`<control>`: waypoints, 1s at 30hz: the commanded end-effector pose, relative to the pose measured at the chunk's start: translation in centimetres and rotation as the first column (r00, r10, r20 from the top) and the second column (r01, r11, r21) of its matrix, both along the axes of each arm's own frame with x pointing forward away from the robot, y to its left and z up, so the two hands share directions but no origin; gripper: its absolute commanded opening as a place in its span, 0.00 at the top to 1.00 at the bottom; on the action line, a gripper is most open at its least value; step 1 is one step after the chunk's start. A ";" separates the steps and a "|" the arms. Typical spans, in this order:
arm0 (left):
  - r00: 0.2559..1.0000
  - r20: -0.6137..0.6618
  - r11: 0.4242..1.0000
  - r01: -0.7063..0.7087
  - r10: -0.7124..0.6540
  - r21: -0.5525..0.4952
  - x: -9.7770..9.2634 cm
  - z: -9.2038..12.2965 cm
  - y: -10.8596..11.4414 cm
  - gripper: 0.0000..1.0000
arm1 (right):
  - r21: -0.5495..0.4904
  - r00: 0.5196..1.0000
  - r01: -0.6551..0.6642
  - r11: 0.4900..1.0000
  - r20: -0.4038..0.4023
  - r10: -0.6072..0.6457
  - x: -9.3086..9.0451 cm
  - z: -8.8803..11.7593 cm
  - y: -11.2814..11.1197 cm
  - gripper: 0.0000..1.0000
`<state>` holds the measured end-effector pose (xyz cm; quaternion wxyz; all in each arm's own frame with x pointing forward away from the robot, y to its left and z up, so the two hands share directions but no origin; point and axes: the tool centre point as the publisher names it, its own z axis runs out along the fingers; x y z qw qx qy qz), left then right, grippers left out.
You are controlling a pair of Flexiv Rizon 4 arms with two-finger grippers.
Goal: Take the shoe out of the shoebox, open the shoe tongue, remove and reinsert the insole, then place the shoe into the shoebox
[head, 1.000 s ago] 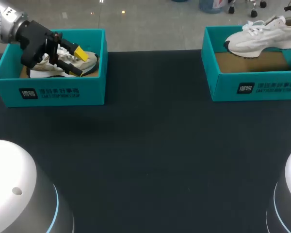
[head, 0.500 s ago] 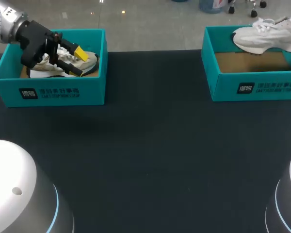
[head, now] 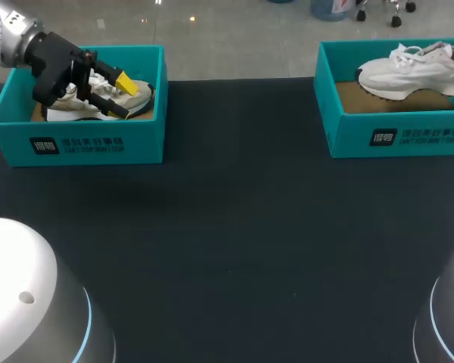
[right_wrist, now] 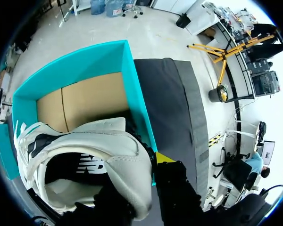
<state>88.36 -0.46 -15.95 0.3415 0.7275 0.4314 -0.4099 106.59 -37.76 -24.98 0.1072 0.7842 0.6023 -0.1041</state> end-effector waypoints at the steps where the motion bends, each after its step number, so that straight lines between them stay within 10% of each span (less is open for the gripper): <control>1: 1.000 0.001 1.000 0.001 -0.001 0.003 0.0 0.0 0.0 0.00 | -0.005 0.999 -0.001 1.000 0.041 0.001 -0.9 -1.0 0.1 1.00; 30: 1.000 0.001 1.000 0.001 -0.001 0.003 0.0 0.0 0.0 0.00 | -0.069 0.999 0.027 0.997 0.041 -0.024 -2.6 -7.9 1.8 1.00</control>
